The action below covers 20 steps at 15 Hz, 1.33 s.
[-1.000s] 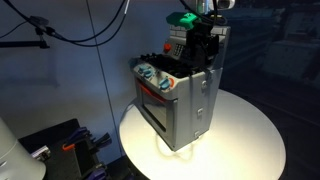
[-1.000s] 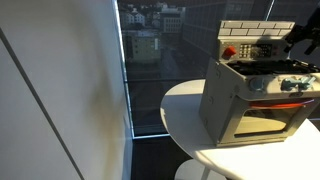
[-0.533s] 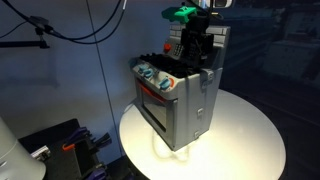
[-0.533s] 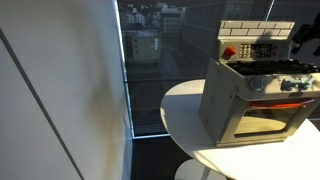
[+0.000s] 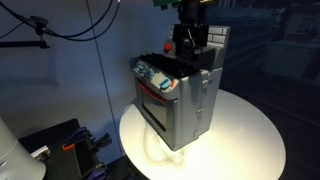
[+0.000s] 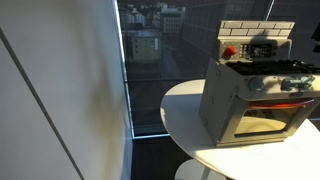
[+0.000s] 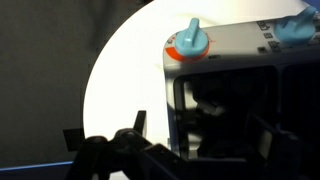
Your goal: Push the top orange button on the right side of the stove
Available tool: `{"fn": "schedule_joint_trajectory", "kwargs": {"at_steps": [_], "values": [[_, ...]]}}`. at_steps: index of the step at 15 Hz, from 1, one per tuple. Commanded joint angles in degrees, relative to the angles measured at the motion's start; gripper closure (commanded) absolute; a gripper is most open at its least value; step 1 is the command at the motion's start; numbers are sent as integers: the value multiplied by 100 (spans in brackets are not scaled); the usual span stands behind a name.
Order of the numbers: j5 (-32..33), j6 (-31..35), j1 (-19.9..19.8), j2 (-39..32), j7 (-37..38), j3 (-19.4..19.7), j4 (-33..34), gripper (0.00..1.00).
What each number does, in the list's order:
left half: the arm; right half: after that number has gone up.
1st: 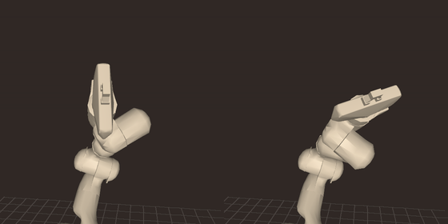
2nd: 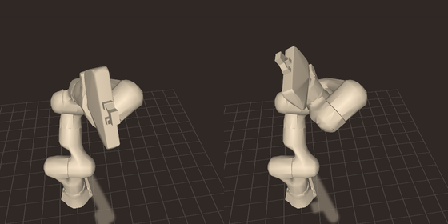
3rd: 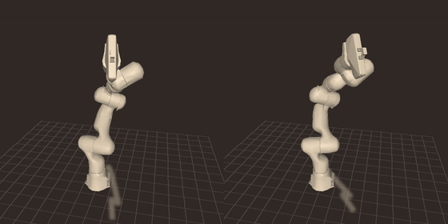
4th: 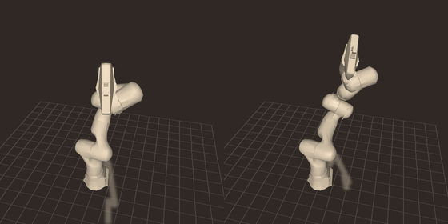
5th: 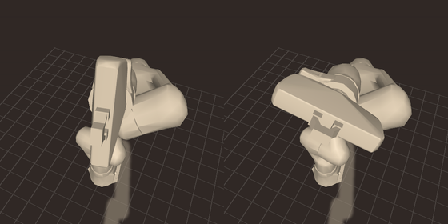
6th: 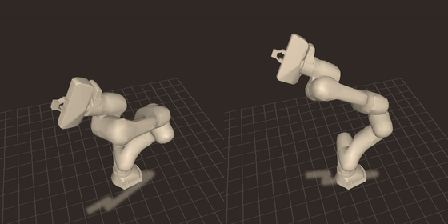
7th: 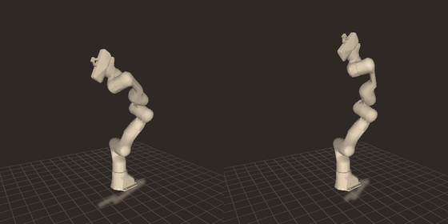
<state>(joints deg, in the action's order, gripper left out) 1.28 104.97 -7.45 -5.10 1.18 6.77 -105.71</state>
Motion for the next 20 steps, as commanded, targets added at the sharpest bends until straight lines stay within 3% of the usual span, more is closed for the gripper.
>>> {"fn": "schedule_joint_trajectory", "kwargs": {"at_steps": [1,7,14,20], "values": [[319,-546,55,387,124,-2,-91,0],[409,-1151,92,899,-3,-44,-256,0],[393,-1007,129,1499,-44,-96,-744,0],[303,-1090,132,1416,-12,-82,-693,0]]}}
